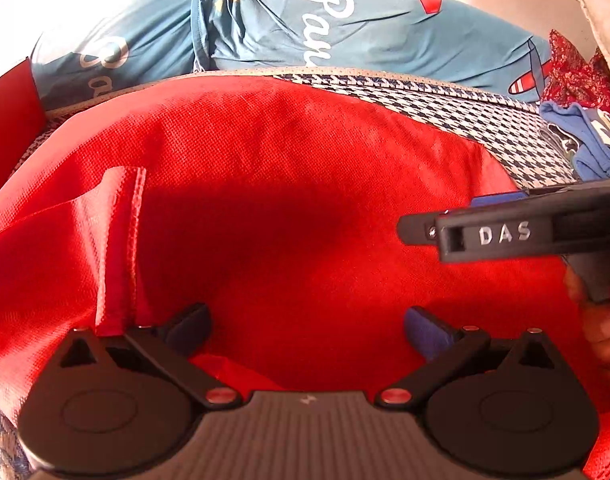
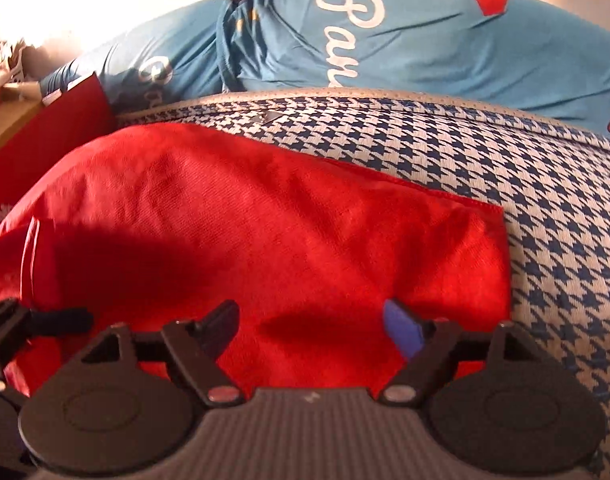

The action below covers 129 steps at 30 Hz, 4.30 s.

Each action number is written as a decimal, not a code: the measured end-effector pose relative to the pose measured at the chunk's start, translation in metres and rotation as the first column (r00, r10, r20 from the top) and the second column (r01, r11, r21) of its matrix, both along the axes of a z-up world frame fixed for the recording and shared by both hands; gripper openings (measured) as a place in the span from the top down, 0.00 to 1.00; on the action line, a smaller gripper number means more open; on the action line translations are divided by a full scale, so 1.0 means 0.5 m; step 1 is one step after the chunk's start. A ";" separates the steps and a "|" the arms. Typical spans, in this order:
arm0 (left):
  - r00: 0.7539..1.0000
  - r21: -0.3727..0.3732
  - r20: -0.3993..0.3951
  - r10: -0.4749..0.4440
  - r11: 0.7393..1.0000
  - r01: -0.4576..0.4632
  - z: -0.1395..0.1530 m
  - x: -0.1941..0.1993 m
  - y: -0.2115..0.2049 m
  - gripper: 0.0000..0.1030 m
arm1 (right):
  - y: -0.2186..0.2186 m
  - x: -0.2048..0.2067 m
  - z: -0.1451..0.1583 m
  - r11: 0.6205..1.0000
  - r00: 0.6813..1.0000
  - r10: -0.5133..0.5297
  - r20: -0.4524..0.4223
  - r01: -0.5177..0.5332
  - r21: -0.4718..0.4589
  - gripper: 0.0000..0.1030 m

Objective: Fold shopping bag

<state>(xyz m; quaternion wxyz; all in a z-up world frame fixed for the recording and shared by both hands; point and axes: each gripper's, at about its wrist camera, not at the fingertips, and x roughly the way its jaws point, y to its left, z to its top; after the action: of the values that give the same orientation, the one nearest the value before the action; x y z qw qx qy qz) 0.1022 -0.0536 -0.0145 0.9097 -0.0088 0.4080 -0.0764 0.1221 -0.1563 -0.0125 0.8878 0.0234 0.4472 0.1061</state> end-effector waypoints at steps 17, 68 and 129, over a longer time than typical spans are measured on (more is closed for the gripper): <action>1.000 -0.049 -0.018 0.013 0.999 -0.014 0.003 -0.005 0.017 0.00 | 0.019 -0.004 0.016 0.998 0.999 0.038 0.012 -0.038 -0.043 0.08; 0.978 -0.011 0.179 -0.105 0.994 0.109 0.115 -0.072 0.026 0.00 | 0.022 0.003 0.004 0.998 0.999 0.048 0.003 -0.048 -0.042 0.02; 0.993 -0.010 -0.113 -0.017 1.000 0.016 0.019 -0.023 0.056 0.00 | 0.013 0.009 -0.002 0.999 0.999 0.035 -0.002 -0.035 -0.006 0.00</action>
<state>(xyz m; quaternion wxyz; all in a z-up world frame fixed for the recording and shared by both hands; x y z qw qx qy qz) 0.0906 -0.0255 -0.0052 0.8845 -0.0138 0.4585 -0.0851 0.1265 -0.1498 -0.0134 0.8855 0.0128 0.4486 0.1203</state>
